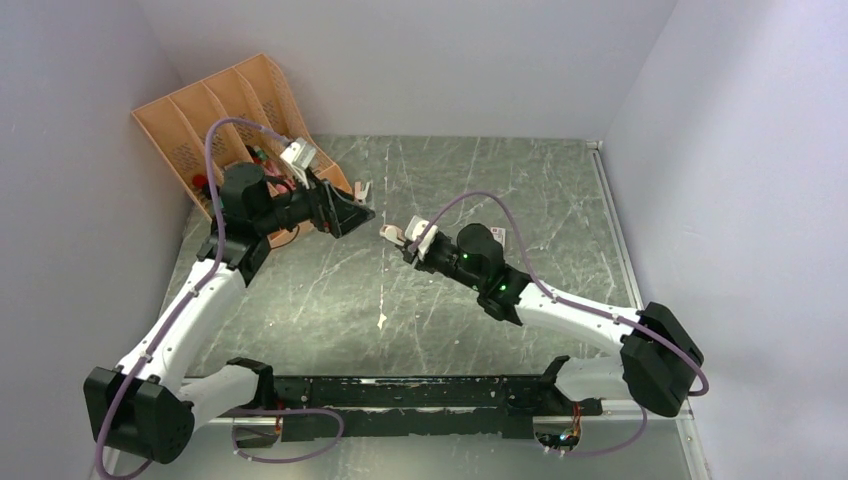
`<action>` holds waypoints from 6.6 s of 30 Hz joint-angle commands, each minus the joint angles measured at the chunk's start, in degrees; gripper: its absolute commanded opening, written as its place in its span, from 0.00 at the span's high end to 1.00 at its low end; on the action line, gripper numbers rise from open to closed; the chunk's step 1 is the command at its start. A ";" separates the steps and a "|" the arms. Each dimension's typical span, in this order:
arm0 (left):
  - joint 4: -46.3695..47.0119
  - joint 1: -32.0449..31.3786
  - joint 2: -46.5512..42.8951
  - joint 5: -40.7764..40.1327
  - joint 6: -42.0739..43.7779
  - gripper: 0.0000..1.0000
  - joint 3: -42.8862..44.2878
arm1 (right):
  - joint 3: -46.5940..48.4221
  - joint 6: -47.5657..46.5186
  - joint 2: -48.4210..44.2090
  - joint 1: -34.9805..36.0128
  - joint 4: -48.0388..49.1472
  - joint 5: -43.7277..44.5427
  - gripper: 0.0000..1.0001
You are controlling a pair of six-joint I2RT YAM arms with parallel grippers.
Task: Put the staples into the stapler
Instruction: Open the stapler at the center of the board.
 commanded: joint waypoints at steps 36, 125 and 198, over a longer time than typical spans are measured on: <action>-10.51 -10.26 10.09 4.30 8.37 0.84 7.85 | 3.56 -19.80 -1.43 7.80 1.26 11.97 0.84; -29.54 -15.66 -0.43 14.78 40.30 0.37 20.73 | 23.78 4.51 -12.57 7.52 -34.15 -12.22 1.00; -34.35 -19.35 -14.41 -15.23 46.34 0.91 12.60 | 24.87 4.28 -19.75 6.73 -39.25 -7.80 1.00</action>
